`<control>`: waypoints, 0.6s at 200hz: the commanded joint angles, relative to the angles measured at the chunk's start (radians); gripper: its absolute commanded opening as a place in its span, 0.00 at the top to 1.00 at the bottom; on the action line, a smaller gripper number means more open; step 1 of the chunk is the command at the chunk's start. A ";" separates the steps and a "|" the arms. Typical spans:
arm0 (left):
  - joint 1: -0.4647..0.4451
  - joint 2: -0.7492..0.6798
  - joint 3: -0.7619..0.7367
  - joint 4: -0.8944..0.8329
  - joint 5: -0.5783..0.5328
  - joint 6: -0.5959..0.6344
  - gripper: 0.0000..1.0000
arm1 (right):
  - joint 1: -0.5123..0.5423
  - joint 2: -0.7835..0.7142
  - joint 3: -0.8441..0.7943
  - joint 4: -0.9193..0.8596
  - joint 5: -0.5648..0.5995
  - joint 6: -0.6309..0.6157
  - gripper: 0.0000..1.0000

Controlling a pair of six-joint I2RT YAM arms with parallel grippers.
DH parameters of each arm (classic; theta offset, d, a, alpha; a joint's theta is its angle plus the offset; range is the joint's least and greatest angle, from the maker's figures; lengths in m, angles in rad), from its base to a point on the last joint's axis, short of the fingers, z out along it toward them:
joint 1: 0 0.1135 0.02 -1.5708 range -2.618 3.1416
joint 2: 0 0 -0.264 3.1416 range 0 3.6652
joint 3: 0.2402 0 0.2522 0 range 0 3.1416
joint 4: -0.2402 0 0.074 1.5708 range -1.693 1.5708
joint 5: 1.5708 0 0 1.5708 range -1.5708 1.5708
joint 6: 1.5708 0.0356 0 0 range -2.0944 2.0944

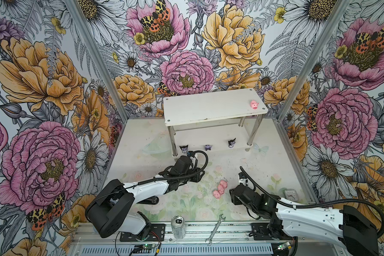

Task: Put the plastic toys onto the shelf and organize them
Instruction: 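Close the right gripper on another pink pig, then lift the pig with the right gripper toward the shelf's top surface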

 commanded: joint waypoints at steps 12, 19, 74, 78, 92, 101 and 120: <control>0.011 -0.032 -0.027 0.026 0.009 0.008 0.58 | -0.019 0.061 0.024 -0.033 -0.037 0.036 0.43; 0.011 -0.034 -0.029 0.026 0.009 0.009 0.58 | -0.023 0.074 0.023 -0.033 -0.039 0.048 0.44; 0.016 -0.038 -0.032 0.026 0.005 0.016 0.58 | -0.038 0.082 0.049 -0.036 -0.019 0.042 0.58; 0.017 -0.036 -0.032 0.026 0.004 0.016 0.58 | -0.041 0.078 0.054 -0.039 -0.020 0.040 0.61; 0.019 -0.037 -0.031 0.028 0.005 0.015 0.58 | -0.048 0.064 0.074 -0.072 -0.023 0.033 0.71; 0.019 -0.039 -0.031 0.028 0.007 0.016 0.58 | -0.053 0.054 0.097 -0.109 -0.025 0.022 0.74; 0.023 -0.040 -0.032 0.025 0.007 0.020 0.58 | -0.067 0.036 0.189 -0.237 -0.022 -0.033 0.77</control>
